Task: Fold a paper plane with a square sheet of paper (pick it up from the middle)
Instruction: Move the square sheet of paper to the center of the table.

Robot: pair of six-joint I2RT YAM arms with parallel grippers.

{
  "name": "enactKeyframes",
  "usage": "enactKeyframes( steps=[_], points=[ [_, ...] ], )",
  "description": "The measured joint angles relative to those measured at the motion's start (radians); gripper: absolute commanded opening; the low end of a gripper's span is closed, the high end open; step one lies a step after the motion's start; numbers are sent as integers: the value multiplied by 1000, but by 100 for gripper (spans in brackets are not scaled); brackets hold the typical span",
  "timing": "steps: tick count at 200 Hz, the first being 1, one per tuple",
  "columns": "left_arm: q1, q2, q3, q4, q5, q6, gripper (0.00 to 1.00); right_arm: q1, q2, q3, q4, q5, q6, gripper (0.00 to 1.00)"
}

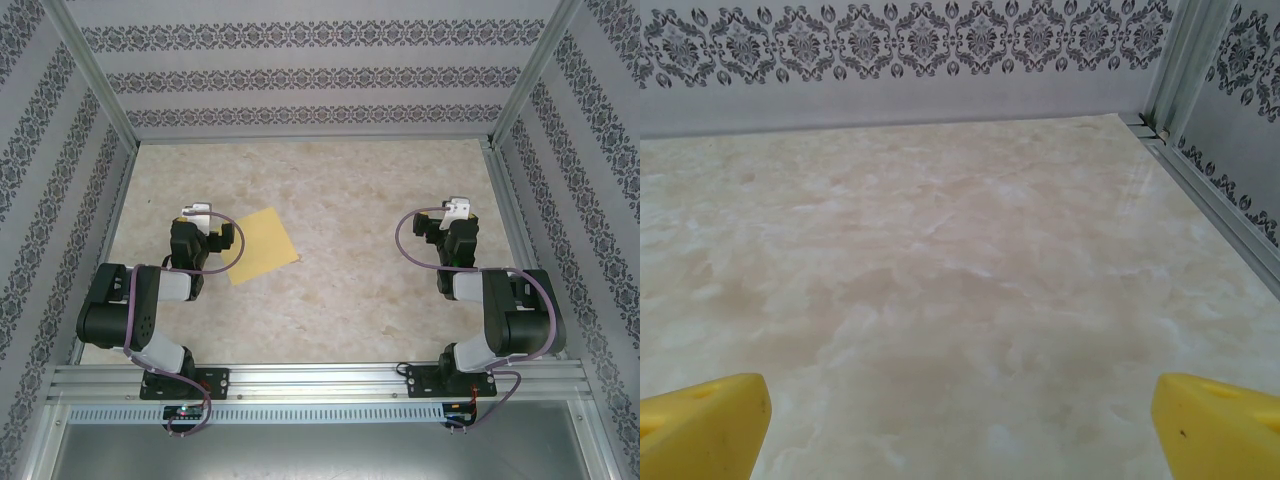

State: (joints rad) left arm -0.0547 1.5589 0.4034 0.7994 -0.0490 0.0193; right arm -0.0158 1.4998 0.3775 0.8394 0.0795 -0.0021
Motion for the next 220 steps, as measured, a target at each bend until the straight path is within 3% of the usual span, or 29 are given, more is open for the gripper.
enactKeyframes(
  steps=[39, 72, 111, 144, 179, 220],
  points=[
    [0, -14, 0, -12, -9, -1, 100, 3, -16, 0, -22, 4, -1, 98],
    [0, -151, 34, -153, -85, -22, 100, 92, -117, 37, -151, 120, -27, 98],
    [0, -304, 164, -406, -179, -147, 100, 232, -209, 230, -461, 253, 15, 98],
    [0, -390, 264, -665, -169, -270, 100, 314, -235, 437, -801, 294, 212, 98],
    [0, -420, 389, -932, -91, -386, 100, 406, -136, 641, -1048, 196, 307, 98],
    [0, -350, 534, -1127, -14, -453, 100, 634, 135, 806, -1180, 185, 323, 98]
  ],
)
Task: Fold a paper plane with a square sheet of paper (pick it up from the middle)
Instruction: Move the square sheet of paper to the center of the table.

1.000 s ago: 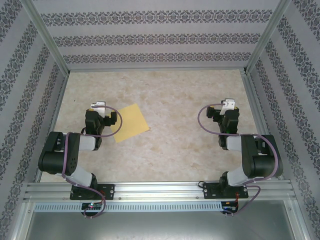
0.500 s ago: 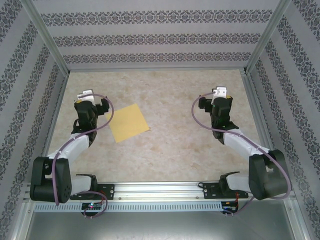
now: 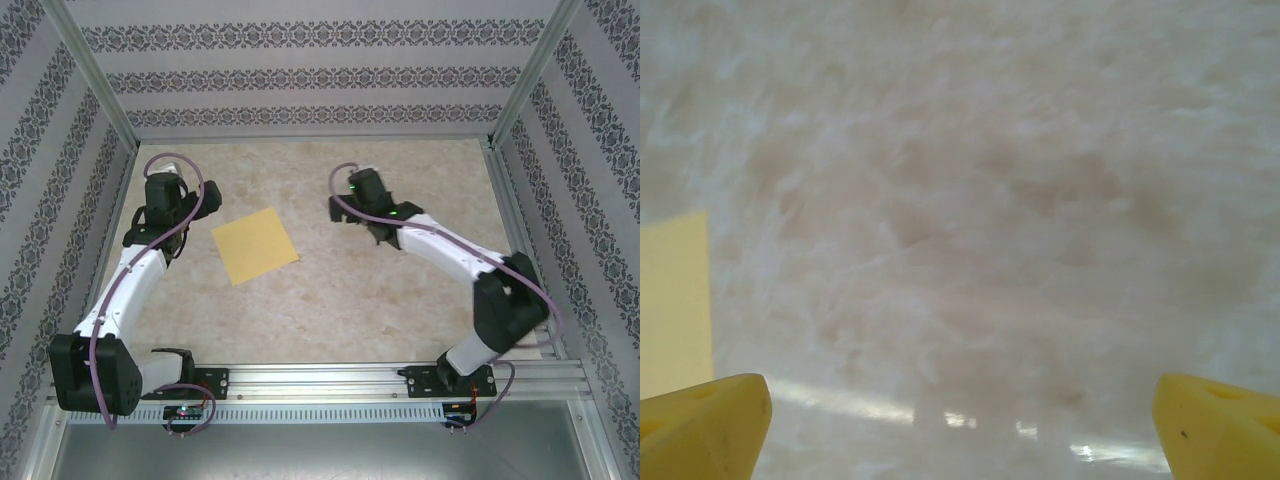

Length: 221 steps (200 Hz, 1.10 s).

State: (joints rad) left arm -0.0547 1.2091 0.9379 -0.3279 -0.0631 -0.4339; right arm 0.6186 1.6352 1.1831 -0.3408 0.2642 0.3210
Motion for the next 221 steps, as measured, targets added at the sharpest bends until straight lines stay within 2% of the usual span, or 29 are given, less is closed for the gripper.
enactKeyframes(
  steps=[23, 50, 125, 165, 221],
  points=[
    [0, 9, 2, -50, 14, -20, 100, 110, 165, 130, -50, 8, 0, 98],
    [0, 11, 6, -82, 13, -24, 100, 190, 335, 313, -104, 8, -1, 98],
    [0, 12, 57, -141, -82, -24, 100, 250, 650, 695, -292, 46, -62, 98],
    [0, 45, 57, -153, -99, -23, 100, 252, 731, 771, -372, 64, -105, 98],
    [0, 83, 64, -174, -99, -23, 100, 252, 747, 759, -412, 92, -138, 98]
  ],
)
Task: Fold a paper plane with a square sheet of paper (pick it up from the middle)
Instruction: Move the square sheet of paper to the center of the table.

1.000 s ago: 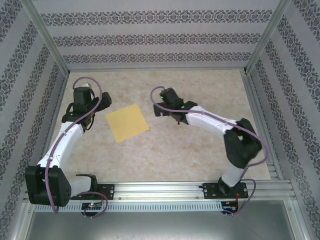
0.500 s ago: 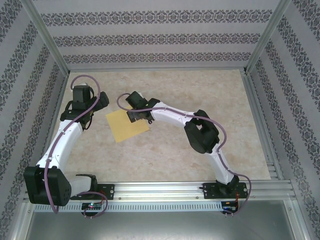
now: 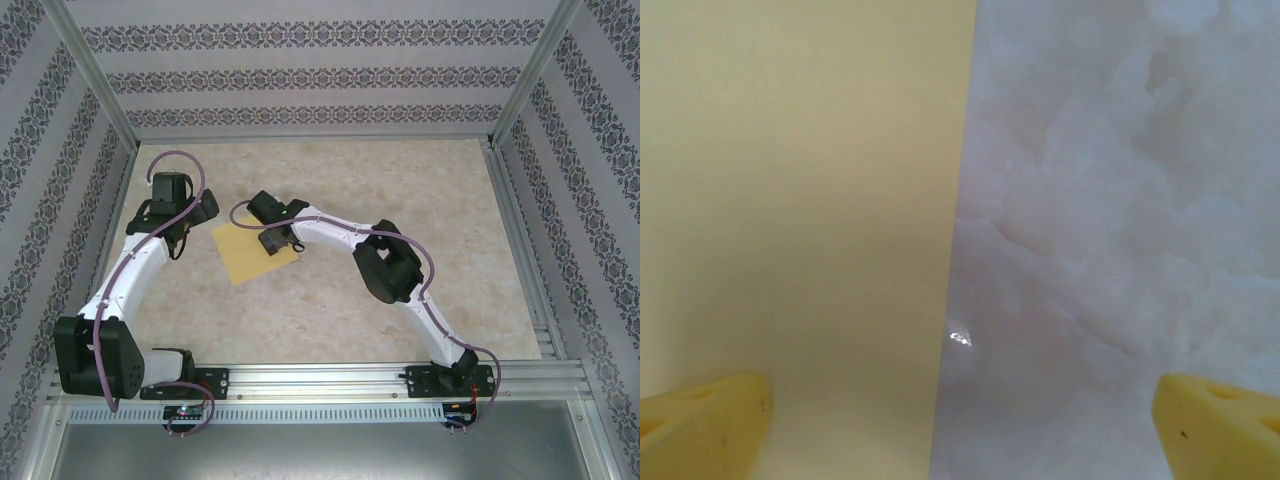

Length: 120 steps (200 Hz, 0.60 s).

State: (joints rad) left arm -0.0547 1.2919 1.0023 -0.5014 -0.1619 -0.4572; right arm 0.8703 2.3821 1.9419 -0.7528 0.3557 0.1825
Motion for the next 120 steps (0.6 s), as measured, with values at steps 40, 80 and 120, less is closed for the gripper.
enactKeyframes(
  steps=[40, 80, 120],
  points=[
    [0, 25, 11, -10, 1, -1, 100, -14, -117, -212, 85, 33, -21, 98],
    [0, 41, 11, -17, 7, -6, 100, -124, -328, -531, 112, 41, -45, 98],
    [0, 54, 14, -17, 23, -21, 100, -236, -421, -630, 37, 47, -40, 98]
  ],
)
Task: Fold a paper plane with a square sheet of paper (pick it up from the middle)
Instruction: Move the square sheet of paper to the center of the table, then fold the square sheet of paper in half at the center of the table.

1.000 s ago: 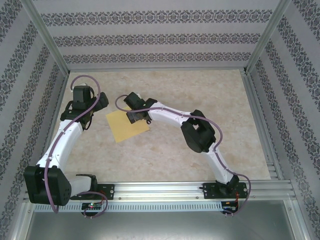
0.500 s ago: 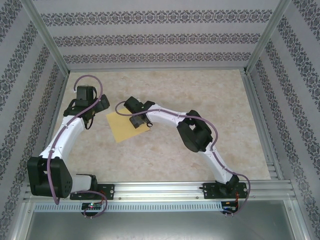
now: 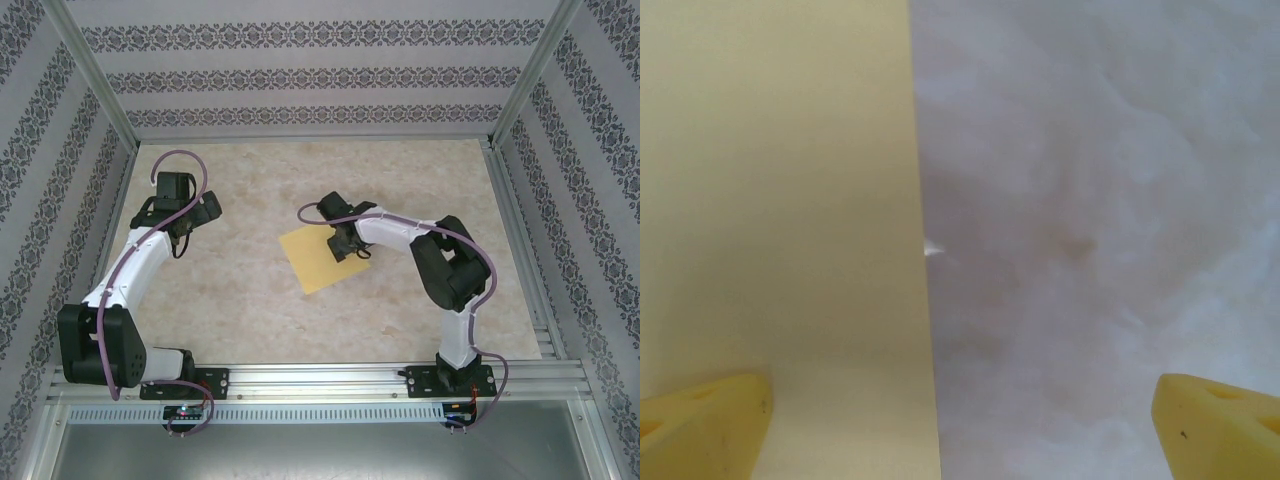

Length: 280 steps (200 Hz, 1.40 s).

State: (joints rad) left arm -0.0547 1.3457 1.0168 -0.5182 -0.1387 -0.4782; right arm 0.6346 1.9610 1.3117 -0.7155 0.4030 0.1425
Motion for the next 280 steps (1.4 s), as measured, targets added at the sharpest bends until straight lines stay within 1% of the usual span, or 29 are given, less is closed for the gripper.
enactKeyframes(
  steps=[21, 50, 64, 90, 124, 162, 213, 280],
  points=[
    [0, 12, 3, 0, 17, -5, 100, -8, -30, 4, -59, -42, 17, 98],
    [0, 22, 5, 0, 34, -12, 100, 19, -60, 81, -85, -202, 40, 98],
    [0, 23, 6, 0, 45, -17, 100, 43, -47, 127, -85, -250, 47, 98],
    [0, 23, 7, -1, 61, -23, 100, 78, 14, 194, -92, -303, 49, 98],
    [0, 26, 15, -5, 80, -26, 100, 76, 105, 248, -135, -322, 48, 98],
    [0, 43, 22, -8, 83, -29, 100, 65, 171, 311, -175, -327, 47, 96],
    [0, 51, 22, -24, 82, -29, 100, 63, 210, 321, -187, -341, 48, 94],
    [0, 65, 22, -30, 82, -29, 100, 48, 215, 314, -179, -376, 47, 85]
  ],
)
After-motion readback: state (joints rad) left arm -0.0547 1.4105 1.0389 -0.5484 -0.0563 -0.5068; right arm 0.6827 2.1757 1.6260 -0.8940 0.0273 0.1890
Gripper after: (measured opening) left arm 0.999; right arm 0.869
